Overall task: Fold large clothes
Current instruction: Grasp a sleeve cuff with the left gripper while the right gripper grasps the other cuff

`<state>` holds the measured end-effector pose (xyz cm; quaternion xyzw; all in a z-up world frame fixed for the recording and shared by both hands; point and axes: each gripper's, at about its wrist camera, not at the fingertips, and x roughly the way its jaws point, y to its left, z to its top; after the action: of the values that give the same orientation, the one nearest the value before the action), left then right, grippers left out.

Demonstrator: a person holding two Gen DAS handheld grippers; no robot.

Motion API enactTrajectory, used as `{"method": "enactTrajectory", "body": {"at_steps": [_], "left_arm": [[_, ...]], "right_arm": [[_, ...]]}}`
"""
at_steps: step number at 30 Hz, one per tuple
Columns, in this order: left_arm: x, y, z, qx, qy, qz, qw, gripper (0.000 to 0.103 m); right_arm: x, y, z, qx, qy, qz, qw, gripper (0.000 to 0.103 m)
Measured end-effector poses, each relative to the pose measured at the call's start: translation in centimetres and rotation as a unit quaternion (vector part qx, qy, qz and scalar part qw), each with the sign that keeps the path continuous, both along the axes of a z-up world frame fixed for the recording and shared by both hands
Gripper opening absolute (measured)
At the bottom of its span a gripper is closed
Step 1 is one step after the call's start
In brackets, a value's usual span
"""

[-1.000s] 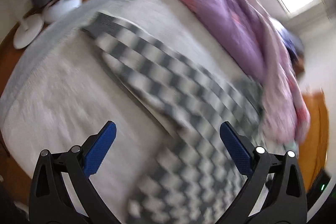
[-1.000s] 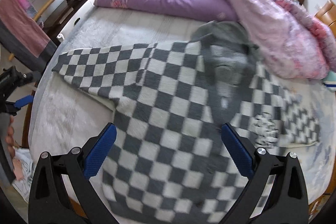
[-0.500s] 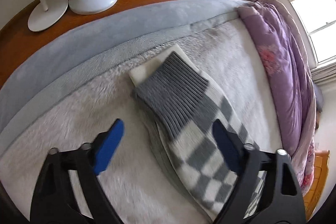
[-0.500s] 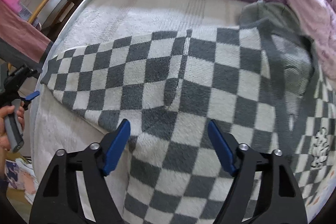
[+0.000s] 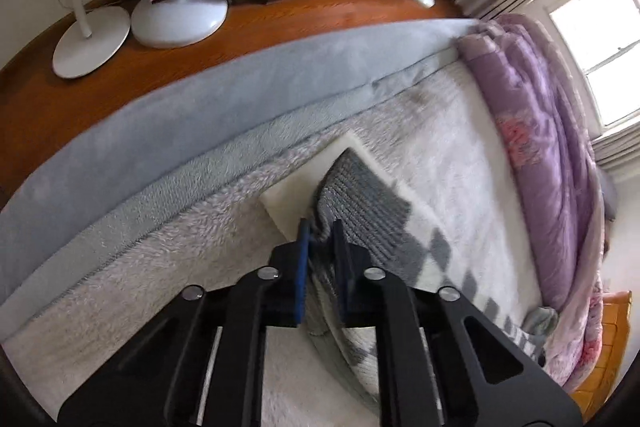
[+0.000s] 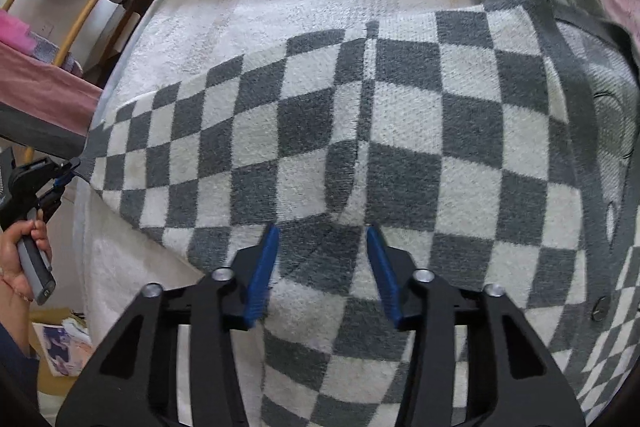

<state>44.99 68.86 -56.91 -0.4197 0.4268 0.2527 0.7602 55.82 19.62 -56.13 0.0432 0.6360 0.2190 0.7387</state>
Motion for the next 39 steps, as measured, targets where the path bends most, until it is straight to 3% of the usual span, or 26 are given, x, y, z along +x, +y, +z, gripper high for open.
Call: {"method": "enactTrajectory", "body": {"at_steps": [4, 10, 12, 14, 17, 19, 23, 25, 30, 34, 37, 39], "left_arm": [[0.3, -0.9, 1.6, 0.0, -0.025, -0.028, 0.9993, 0.009], [0.8, -1.2, -1.2, -0.021, 0.002, -0.021, 0.9996, 0.013], [0.9, -1.5, -1.9, -0.02, 0.007, -0.023, 0.9995, 0.026], [1.0, -1.8, -2.8, -0.013, 0.029, -0.026, 0.9991, 0.025], [1.3, -1.9, -3.2, -0.01, 0.031, -0.028, 0.9991, 0.026], [1.6, -2.1, -2.7, 0.01, 0.031, -0.034, 0.9989, 0.01], [1.6, -3.2, 0.5, 0.043, 0.003, -0.05, 0.9978, 0.009], [1.1, -4.1, 3.2, 0.045, -0.031, -0.057, 0.9969, 0.009], [0.6, -10.6, 12.6, 0.079, -0.12, -0.113, 0.9831, 0.009], [2.4, -20.3, 18.5, 0.105, -0.173, -0.192, 0.9602, 0.009], [4.3, -28.3, 19.9, 0.098, -0.195, -0.239, 0.9462, 0.009], [6.2, -35.4, 20.0, 0.11, -0.194, -0.279, 0.9341, 0.009]], "right_arm": [[0.4, -0.4, -1.1, 0.027, 0.026, -0.013, 0.999, 0.015], [0.4, -1.3, -2.4, 0.027, 0.04, -0.024, 0.999, 0.015], [0.1, -1.7, -2.1, 0.029, 0.039, -0.027, 0.998, 0.015], [-0.2, -2.5, -2.2, 0.033, 0.042, -0.033, 0.998, 0.016], [-0.5, -3.3, -2.3, 0.035, 0.044, -0.04, 0.998, 0.016], [-0.6, -3.5, -2.5, 0.038, 0.047, -0.042, 0.997, 0.016], [-0.6, -2.7, -3.5, 0.019, 0.05, -0.023, 0.998, 0.014], [-0.7, -2.2, -5.4, -0.014, 0.06, -0.01, 0.998, 0.005], [0.3, -2.4, -7.0, -0.001, 0.09, -0.02, 0.996, 0.003], [0.3, -6.7, -4.2, 0.096, 0.103, -0.043, 0.989, 0.006], [-0.4, -12.8, -0.7, 0.124, 0.068, -0.056, 0.988, 0.008], [-0.9, -18.3, 1.0, 0.115, 0.044, -0.075, 0.99, 0.009]]}}
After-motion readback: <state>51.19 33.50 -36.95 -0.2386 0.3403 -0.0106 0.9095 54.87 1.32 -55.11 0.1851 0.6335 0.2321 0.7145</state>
